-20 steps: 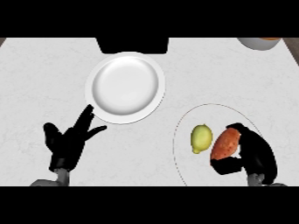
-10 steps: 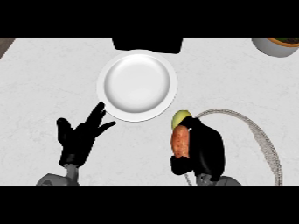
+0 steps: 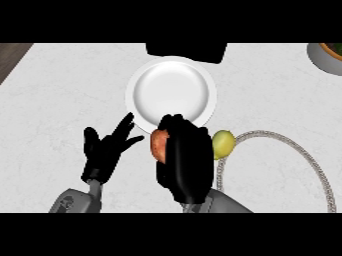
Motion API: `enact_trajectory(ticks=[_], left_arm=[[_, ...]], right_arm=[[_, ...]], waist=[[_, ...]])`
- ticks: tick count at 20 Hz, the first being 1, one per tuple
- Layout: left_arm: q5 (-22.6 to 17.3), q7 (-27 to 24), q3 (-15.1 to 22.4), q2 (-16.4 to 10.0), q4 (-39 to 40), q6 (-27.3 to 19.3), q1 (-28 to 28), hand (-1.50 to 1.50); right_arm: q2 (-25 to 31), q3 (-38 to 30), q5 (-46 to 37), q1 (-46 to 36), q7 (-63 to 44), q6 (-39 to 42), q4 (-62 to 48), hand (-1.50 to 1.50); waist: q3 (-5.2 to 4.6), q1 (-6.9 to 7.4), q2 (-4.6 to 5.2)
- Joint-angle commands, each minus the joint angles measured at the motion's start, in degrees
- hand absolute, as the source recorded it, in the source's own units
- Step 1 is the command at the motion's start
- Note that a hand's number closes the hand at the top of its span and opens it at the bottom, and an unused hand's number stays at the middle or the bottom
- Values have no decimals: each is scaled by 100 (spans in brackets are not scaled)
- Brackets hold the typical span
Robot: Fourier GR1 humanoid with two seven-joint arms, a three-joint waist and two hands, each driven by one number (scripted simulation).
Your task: Pick the sweet potato from the placemat and place it in the plate
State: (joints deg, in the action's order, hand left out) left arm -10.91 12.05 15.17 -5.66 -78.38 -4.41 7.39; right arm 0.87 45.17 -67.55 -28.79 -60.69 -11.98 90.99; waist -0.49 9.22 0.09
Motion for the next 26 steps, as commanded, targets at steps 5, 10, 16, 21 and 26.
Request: enact_trajectory(ticks=[5, 10, 16, 21, 26], left_arm=[[115, 38, -32, -108, 155, -113, -113, 0], [146, 108, -59, -115, 58, -221, -57, 0], [111, 30, -140, -195, 184, -156, -55, 0], [13, 38, -295, -250, 169, -162, -21, 0], [56, -91, -282, -290, 50, -163, -147, 0]], right_arm=[[-83, -133, -633, -816, -1404, -1095, -227, 150], [-83, -474, -739, -1031, -1626, -1745, -335, 150], [-83, -628, -1250, -1236, -1813, -2108, -879, 150], [-83, -1072, -1766, -1285, -1903, -2608, -1448, 150], [-83, -1413, -1814, -1296, -1746, -3268, -2206, 150]], waist=[[40, -16, -7], [62, -27, 28], [43, -116, 76], [51, -286, 104], [55, -321, 125]])
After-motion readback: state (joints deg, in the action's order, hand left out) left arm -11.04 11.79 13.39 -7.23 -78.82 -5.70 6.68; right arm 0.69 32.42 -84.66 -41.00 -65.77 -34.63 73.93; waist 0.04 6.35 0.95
